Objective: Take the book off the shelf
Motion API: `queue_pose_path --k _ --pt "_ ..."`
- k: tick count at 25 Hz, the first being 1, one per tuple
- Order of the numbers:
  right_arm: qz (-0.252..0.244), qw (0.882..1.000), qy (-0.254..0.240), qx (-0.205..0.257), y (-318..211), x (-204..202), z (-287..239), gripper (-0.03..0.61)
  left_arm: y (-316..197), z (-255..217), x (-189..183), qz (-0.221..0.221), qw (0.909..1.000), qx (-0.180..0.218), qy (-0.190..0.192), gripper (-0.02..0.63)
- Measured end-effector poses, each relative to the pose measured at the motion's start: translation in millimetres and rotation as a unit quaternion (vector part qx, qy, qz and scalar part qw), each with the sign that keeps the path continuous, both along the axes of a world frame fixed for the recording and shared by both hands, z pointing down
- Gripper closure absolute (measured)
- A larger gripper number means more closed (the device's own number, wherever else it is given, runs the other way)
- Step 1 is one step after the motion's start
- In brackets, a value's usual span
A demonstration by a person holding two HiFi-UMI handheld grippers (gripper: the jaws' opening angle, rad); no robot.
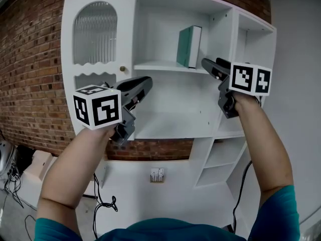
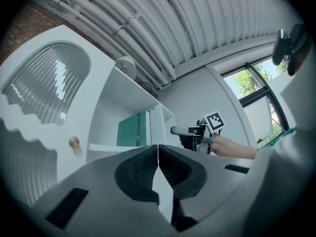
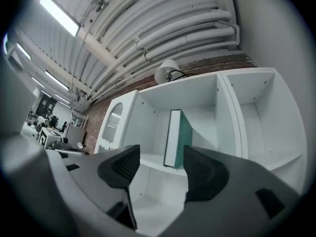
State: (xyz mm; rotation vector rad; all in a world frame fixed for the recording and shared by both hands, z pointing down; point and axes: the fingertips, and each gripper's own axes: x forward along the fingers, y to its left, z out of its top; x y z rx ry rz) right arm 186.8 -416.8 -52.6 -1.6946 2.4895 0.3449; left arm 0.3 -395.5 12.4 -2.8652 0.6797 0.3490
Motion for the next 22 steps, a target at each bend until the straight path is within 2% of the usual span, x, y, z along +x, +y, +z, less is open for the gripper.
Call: queue_pose_path --k 11,16,22 --pt "0.043 0.998 0.017 -0.033 -63.5 -9.2 -32.9 0.311 -17.7 -39.4 32.8 -0.001 0.9997 0.010 -0.024 0.594" --pt "0.070 0.996 0.010 -0.044 -91.3 -5.4 -44.9 0.308 -30.4 -50.9 35.0 -0.008 0.9997 0.006 -0.023 0.594" --pt "0.114 0.992 0.015 -0.051 -114.2 -1.1 -58.2 0.308 -31.4 -57.1 33.0 -0.020 0.9993 0.020 -0.026 0.594"
